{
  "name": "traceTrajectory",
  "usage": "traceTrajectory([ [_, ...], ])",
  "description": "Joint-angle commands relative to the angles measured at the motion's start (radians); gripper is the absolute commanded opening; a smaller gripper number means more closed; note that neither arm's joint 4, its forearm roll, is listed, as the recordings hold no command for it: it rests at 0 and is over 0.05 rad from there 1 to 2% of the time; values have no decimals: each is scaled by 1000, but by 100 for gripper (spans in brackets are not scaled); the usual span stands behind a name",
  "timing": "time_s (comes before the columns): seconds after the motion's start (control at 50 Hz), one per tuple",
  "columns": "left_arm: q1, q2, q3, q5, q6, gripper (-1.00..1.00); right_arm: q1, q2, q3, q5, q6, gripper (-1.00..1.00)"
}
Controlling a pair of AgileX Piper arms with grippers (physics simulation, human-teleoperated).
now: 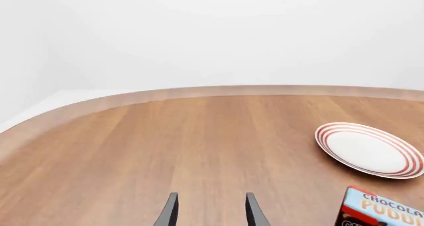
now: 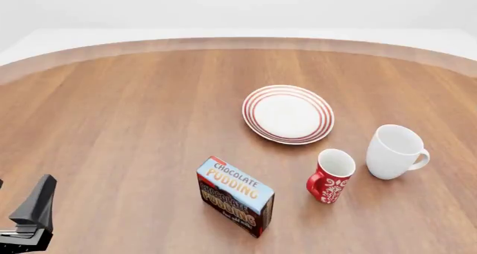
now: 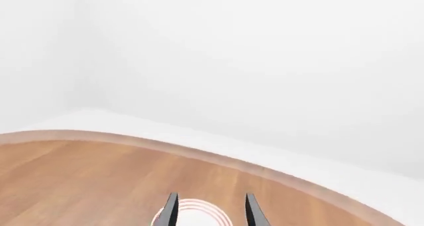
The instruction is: Put the chocolate pudding to the right of the plate.
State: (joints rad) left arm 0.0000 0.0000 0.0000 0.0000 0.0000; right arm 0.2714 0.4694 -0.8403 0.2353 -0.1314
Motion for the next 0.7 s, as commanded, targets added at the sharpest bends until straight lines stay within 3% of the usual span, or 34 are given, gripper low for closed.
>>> traceTrajectory([
  [0.02,0,0,0,0,0,100,152,182,-194,25,-36,100],
  [0.12,0,0,0,0,0,100,223,239,-234,4,-73,100],
  [0.18,0,0,0,0,0,100,263,268,-228,-24,-61,100],
  [0.7,0,0,0,0,0,100,424,476,-211,-20,-97,100],
])
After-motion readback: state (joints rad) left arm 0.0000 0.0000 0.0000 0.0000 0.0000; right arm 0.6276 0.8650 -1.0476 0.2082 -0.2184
